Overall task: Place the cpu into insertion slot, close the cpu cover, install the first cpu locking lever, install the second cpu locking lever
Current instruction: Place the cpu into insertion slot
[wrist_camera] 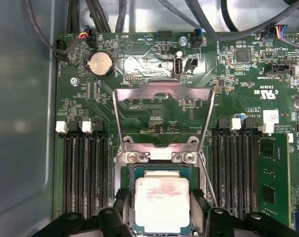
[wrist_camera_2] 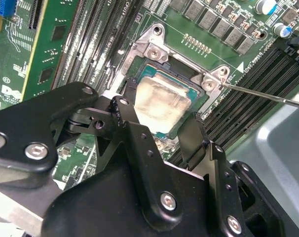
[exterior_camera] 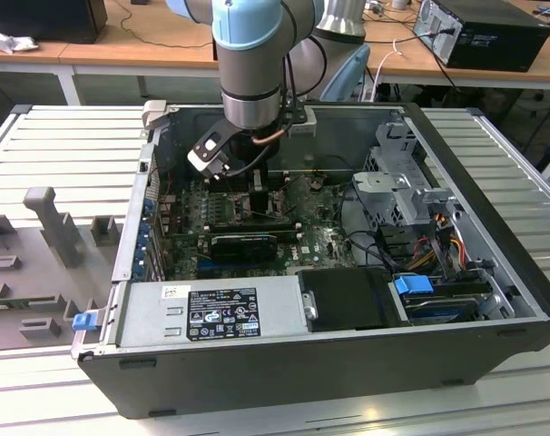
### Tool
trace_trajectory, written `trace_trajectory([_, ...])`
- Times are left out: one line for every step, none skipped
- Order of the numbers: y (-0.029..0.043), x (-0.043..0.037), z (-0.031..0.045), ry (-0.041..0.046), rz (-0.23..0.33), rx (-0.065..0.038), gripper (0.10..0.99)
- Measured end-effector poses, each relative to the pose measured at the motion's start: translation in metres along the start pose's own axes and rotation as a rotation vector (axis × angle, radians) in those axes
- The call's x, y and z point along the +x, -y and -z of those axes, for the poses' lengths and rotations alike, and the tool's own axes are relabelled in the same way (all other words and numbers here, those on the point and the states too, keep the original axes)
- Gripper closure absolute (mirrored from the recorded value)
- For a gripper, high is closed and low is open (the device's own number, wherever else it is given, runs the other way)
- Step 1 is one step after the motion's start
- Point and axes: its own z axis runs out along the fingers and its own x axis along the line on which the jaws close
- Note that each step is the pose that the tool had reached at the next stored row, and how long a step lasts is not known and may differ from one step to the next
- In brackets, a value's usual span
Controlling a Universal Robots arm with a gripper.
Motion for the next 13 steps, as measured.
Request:
trace_trajectory([-0.0001, 0.0005, -0.0001, 0.0, 0.0, 0.0, 0.482])
trace_trajectory([-0.0001, 0.0007, 0.0, 0.0, 0.0, 0.0, 0.482])
trace_trajectory([-0.0001, 0.0007, 0.0, 0.0, 0.0, 0.0, 0.482])
trace_trajectory([-0.0002, 0.0008, 0.0004, 0.0015, 0.0, 0.0, 0.482])
trace_trajectory([-0.0002, 0.0007, 0.0013, 0.0074, 0.001, 0.0, 0.482])
trace_trajectory([-0.0003, 0.0006, 0.002, 0.0103, 0.001, 0.0, 0.482])
trace_trajectory([-0.0004, 0.0006, 0.003, 0.0105, 0.001, 0.0, 0.482])
trace_trajectory([-0.0005, 0.0007, 0.0039, 0.0107, 0.001, 0.0, 0.482])
trace_trajectory([-0.0006, 0.0007, 0.0052, 0.011, 0.001, 0.0, 0.482])
trace_trajectory([-0.0007, 0.0007, 0.0065, 0.0113, 0.001, 0.0, 0.482])
trace_trajectory([-0.0009, 0.0008, 0.0088, 0.0119, 0.001, 0.0, 0.482])
trace_trajectory([-0.001, 0.0008, 0.0103, 0.0122, 0.001, 0.0, 0.482])
trace_trajectory([-0.0011, 0.0008, 0.0118, 0.0124, 0.001, 0.0, 0.482])
